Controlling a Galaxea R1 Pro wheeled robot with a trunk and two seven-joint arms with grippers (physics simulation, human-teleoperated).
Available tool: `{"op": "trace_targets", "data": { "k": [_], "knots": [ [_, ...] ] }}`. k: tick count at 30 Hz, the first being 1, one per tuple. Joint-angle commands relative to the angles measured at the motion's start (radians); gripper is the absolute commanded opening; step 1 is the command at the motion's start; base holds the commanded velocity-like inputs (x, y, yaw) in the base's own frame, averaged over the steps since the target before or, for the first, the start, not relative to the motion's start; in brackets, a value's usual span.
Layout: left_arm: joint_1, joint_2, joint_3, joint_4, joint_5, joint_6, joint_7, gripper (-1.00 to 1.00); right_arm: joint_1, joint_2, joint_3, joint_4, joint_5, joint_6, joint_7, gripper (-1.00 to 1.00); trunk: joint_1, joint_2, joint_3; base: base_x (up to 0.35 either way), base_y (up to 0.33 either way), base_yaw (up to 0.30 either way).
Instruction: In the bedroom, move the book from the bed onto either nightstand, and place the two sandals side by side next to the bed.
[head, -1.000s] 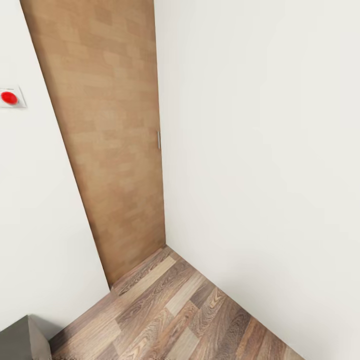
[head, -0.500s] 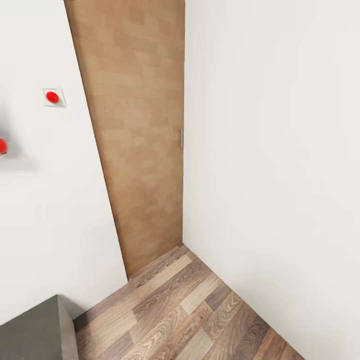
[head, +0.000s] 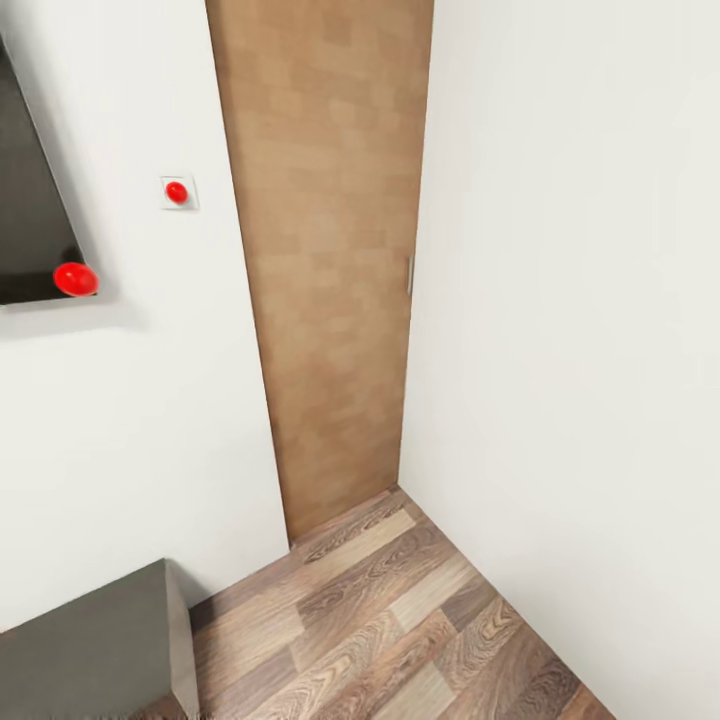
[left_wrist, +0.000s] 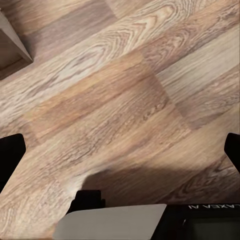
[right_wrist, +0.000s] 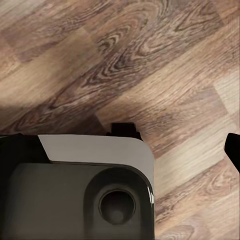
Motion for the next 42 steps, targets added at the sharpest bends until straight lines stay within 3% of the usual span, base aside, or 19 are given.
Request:
{"op": "trace_targets", "data": {
  "k": [1,42],
  "knots": [
    [0.000,0.000,0.000,-0.001,0.000,-0.002,0.000,1.00,0.000,0.000,-0.001,0.000,0.000,-0.002,-0.001,1.00,0.000,0.000,-0.001,0.000,0.000,0.270],
    [0.000,0.000,0.000,-0.001,-0.001,-0.002,0.000,1.00,0.000,0.000,-0.001,0.000,0.000,-0.002,-0.002,1.00,0.000,0.000,-0.023,0.000,0.000,0.271]
  ]
}}
